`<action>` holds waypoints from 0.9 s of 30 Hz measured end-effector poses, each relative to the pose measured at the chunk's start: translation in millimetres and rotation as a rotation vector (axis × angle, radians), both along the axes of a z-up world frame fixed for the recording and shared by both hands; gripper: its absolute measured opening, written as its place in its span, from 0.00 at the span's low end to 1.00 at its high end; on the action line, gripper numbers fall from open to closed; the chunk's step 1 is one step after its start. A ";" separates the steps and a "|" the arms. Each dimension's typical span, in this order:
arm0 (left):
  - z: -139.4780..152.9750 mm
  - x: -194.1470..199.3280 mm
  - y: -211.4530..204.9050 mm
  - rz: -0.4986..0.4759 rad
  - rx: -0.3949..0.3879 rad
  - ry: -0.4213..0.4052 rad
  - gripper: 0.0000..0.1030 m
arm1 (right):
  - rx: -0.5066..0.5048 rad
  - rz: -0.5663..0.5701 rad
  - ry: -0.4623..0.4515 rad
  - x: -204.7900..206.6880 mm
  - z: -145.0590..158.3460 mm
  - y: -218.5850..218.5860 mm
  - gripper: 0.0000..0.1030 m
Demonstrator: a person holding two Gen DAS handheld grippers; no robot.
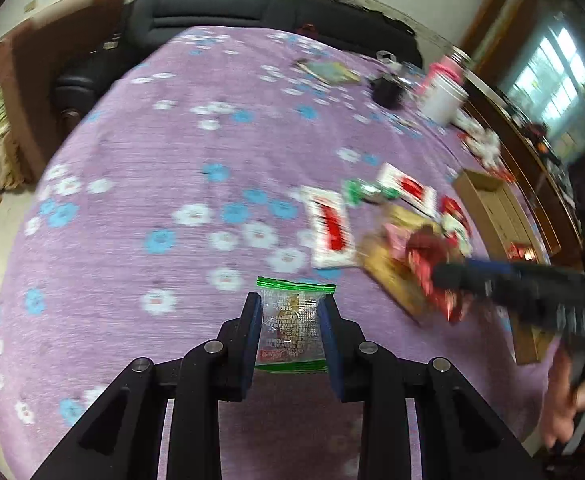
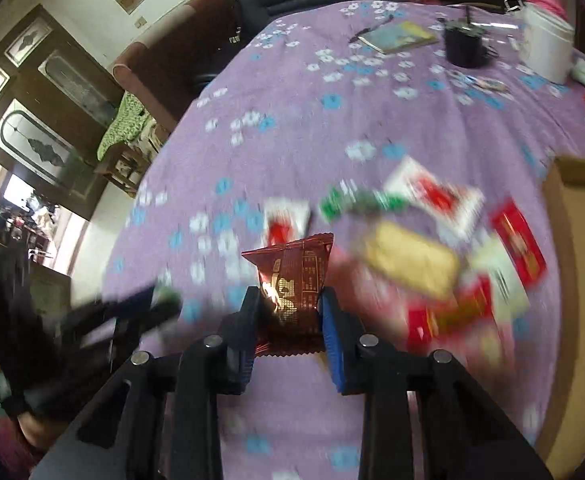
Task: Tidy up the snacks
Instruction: 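Grasp the clear green-sealed zip bag with the left tool while the right tool grasps the red foil candy, then carry the zip bag and red foil candy into the tray and open both tools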
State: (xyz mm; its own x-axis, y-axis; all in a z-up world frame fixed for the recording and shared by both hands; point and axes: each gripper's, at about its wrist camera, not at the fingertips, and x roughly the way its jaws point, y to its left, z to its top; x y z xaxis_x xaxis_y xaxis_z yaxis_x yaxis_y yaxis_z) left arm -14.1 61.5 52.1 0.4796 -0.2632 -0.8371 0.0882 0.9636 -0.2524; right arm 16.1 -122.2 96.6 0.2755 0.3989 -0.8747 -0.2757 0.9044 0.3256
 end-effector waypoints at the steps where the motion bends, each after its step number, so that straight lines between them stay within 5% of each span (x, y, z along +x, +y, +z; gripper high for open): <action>1: -1.5 -1.1 -7.6 -0.017 0.004 0.002 0.29 | -0.004 -0.009 0.006 -12.2 -1.6 -7.0 0.28; 8: -8.1 -10.8 -63.7 -0.174 0.033 0.013 0.29 | -0.032 -0.115 0.036 -42.8 -8.6 -51.5 0.28; 17: -0.8 -17.6 -101.8 -0.254 0.017 -0.013 0.29 | -0.043 -0.180 0.025 -68.3 -0.3 -81.2 0.28; 27: 33.3 -25.4 -132.7 -0.191 0.035 -0.078 0.29 | 0.010 -0.130 -0.037 -59.9 25.7 -110.5 0.28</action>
